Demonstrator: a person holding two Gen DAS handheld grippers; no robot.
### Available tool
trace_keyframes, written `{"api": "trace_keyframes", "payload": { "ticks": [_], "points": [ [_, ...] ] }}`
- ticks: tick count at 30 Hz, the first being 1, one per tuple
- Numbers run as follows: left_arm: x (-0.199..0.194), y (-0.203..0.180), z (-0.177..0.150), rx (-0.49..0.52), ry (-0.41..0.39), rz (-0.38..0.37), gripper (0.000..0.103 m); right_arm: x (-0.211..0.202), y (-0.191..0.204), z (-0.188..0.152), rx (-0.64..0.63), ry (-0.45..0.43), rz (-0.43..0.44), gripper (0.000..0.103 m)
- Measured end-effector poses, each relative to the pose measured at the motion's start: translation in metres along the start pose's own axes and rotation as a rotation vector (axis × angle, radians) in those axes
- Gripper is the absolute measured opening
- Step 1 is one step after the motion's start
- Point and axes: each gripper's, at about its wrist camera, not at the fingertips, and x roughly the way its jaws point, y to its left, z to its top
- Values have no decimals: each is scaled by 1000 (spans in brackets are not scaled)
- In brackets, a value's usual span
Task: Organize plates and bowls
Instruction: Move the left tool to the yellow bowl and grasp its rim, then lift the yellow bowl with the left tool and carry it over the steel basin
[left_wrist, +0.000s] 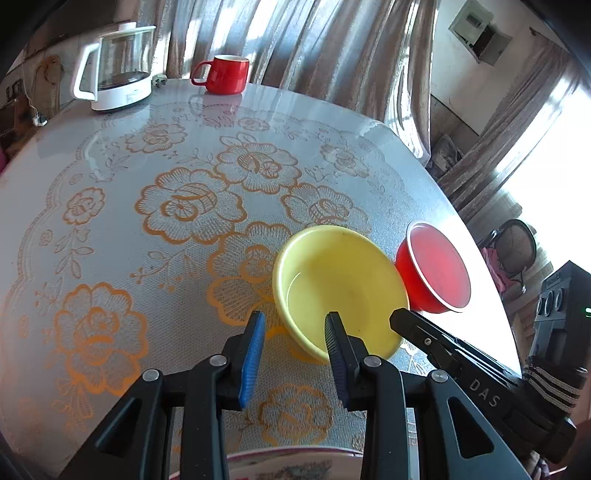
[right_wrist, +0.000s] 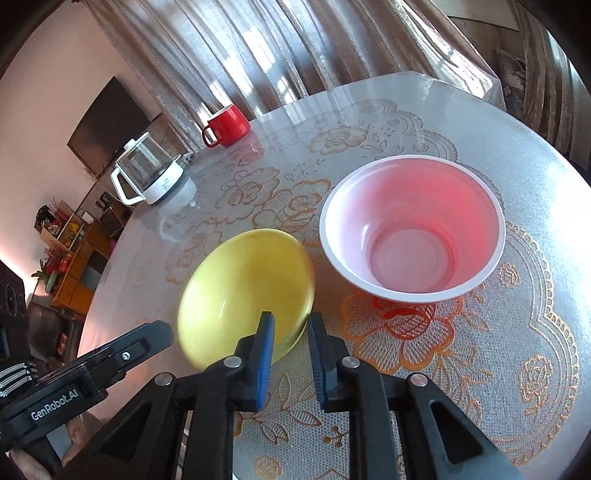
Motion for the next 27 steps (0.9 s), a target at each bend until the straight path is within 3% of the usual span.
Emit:
{"api": "trace_keyframes", "payload": {
  "ticks": [7,27],
  "points": [
    [8,-2,-2,7,6,-22,26,2,-2,-1,2,1,11,16],
    [-50,6,-36,4,-78,2,26,-16,19,-17,0,19,82,16]
  ]
}}
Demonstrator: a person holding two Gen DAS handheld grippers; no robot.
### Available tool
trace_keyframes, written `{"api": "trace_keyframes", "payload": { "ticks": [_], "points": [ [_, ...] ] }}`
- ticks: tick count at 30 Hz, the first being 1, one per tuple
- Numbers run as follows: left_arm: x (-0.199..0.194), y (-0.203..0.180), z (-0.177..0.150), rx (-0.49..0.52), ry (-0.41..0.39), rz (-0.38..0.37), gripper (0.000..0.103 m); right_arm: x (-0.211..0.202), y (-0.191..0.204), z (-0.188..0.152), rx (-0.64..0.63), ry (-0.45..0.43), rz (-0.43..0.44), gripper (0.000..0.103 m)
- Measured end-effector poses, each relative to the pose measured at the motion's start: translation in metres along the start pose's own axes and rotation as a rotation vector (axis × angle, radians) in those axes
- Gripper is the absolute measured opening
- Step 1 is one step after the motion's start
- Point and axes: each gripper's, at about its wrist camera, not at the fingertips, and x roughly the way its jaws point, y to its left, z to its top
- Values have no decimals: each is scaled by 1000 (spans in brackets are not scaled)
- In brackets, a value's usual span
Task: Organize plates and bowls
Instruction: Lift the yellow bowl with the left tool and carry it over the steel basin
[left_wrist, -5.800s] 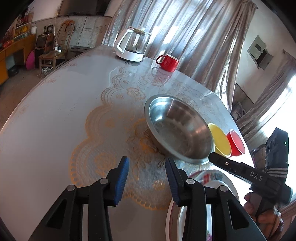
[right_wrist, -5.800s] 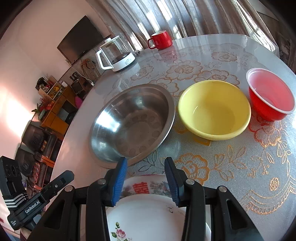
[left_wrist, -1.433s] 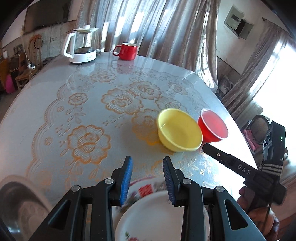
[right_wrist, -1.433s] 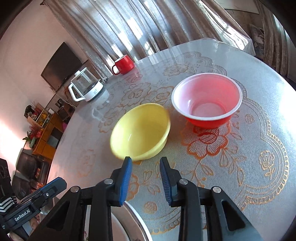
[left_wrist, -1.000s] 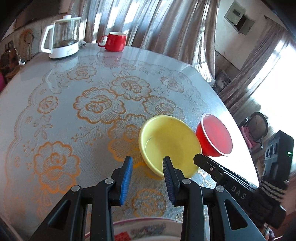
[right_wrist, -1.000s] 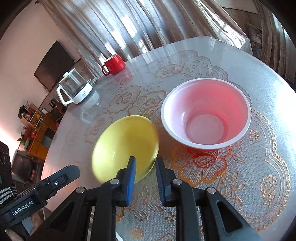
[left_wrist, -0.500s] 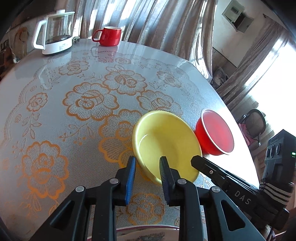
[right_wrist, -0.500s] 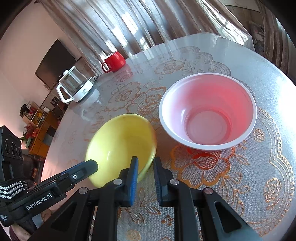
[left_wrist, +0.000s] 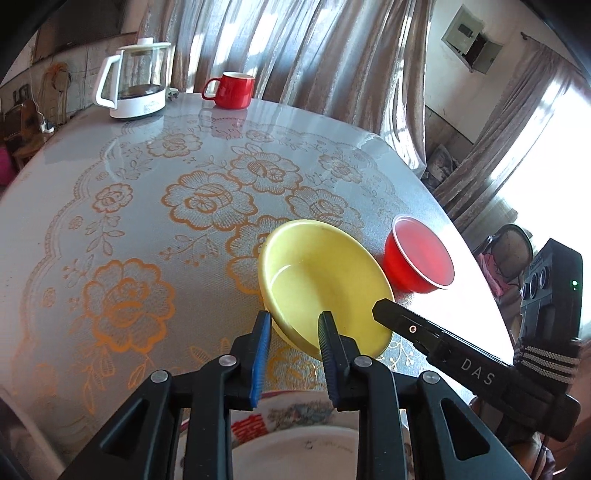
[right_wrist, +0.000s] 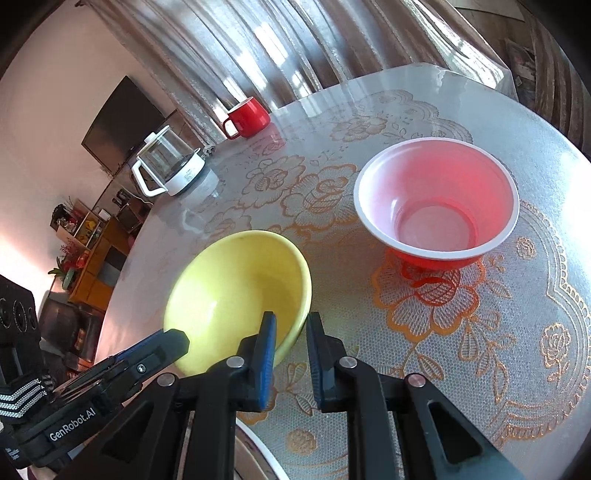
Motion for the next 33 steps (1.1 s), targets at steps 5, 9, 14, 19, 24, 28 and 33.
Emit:
{"api": "trace_keyframes", "payload": {
  "ticks": [5,9,14,19,24,28,33],
  "points": [
    [-23,6,-10,-3,-40,22,26,-4,18,-6,-33,-2,23,16],
    [-40,12,-18,-6,-69,42,26,-5,32,-13,-58,2,40,16],
    [-58,20,-28,-17,-97,59,26,-6,49,-23,-85,12,59,16],
    [-77,27,-40,-19,-123,77,26,-6,64,-33,-112,23,74,16],
    [-93,36,-51,-33,-144,85,26,-6,79,-44,-139,35,88,15],
    [-105,44,-58,-48,-157,94,26,-6,91,-51,-164,40,98,16],
    [-117,53,-68,-67,-172,97,26,-5,104,-60,-189,53,107,16]
  ]
}}
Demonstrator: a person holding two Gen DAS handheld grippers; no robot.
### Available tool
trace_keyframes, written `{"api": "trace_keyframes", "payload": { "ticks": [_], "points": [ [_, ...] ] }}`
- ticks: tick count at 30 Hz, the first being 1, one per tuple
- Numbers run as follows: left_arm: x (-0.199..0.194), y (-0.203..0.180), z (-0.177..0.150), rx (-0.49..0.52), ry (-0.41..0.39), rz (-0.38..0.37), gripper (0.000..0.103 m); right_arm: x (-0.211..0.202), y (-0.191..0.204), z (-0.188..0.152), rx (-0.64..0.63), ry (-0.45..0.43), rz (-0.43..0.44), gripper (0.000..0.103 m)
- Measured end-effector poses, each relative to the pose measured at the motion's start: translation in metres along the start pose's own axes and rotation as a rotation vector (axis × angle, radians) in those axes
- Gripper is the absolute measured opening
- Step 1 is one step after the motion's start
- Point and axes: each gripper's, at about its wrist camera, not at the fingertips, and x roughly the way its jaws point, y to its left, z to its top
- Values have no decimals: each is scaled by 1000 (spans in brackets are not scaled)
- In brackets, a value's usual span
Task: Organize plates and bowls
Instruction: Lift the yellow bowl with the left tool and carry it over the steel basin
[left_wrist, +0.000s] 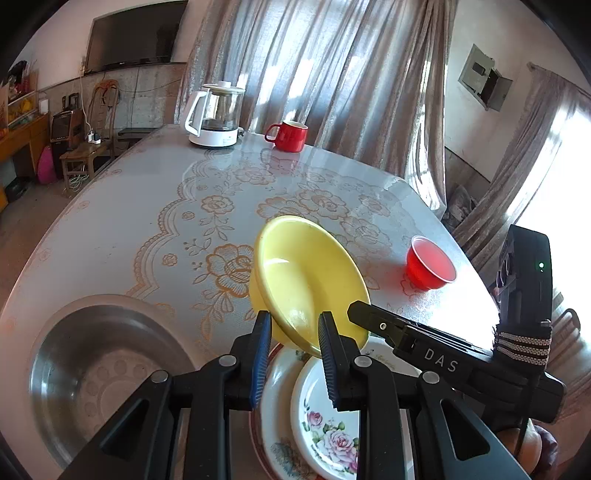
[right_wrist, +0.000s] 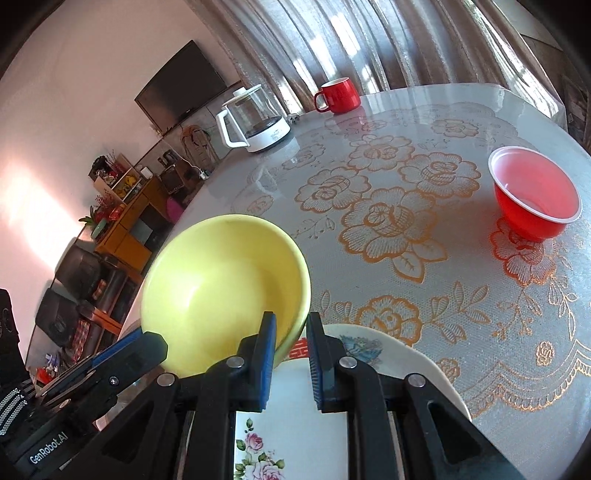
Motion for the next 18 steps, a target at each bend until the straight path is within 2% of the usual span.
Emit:
{"api": "trace_keyframes", "payload": {
  "ticks": [18],
  "points": [
    [-28,40,-22,-75,-15,17,26,16,45,-19,-87,50,46,16]
  ]
}}
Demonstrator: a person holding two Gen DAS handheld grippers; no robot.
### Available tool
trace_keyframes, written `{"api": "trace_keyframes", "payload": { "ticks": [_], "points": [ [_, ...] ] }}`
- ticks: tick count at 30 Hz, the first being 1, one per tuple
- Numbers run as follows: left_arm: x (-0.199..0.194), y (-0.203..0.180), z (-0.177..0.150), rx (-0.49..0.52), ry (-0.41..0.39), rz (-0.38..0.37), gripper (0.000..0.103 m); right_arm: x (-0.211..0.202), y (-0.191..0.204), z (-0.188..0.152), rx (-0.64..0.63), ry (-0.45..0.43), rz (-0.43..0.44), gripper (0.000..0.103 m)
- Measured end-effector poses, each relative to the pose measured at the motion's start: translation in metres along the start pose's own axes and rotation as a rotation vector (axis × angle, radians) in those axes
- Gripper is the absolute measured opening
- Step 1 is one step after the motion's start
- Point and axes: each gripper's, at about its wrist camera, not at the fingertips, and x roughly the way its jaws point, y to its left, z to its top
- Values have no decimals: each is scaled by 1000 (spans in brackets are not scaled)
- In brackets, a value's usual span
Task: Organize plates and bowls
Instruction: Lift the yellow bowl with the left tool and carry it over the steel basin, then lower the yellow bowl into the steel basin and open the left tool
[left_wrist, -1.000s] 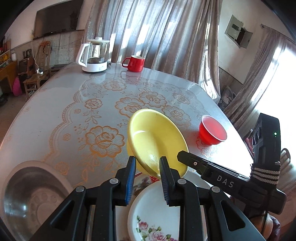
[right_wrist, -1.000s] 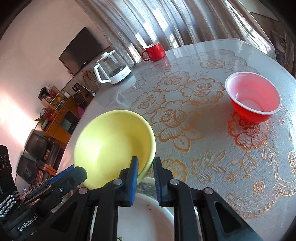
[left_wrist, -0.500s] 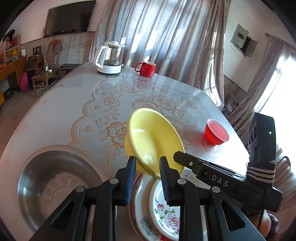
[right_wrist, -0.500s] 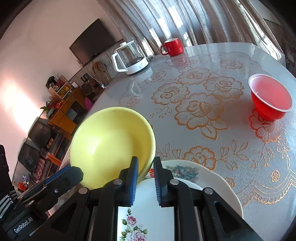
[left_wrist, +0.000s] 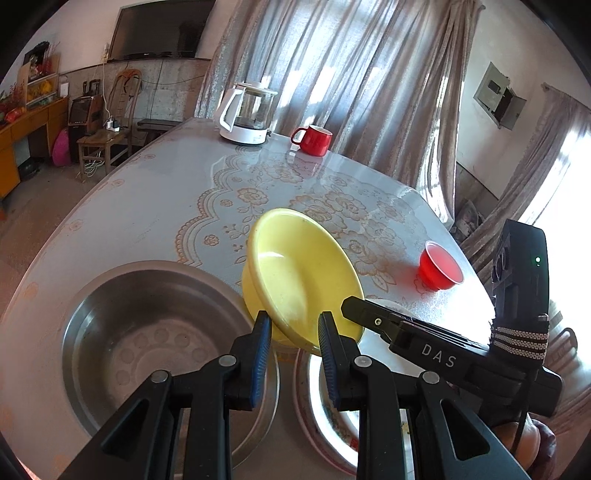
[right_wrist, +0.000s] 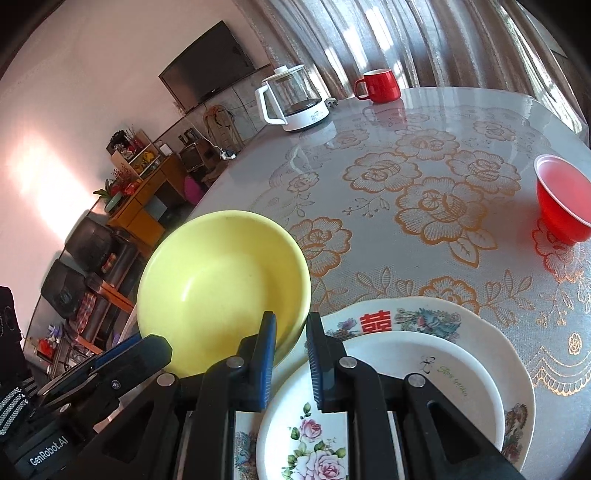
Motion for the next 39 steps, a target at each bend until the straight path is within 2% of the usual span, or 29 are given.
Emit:
{"api": "trace_keyframes", "payload": {
  "ticks": [18,29,39],
  "points": [
    [-37,39,-18,-79,-39,3,26,11,44,-7,-91,33,51,16],
    [-47,74,-38,-170,-31,39,26,30,76,-20,-156,87,83,16],
    [-44,95,-51,-219,-9,95,26,50,89,-33,-197,141,92,16]
  ]
}}
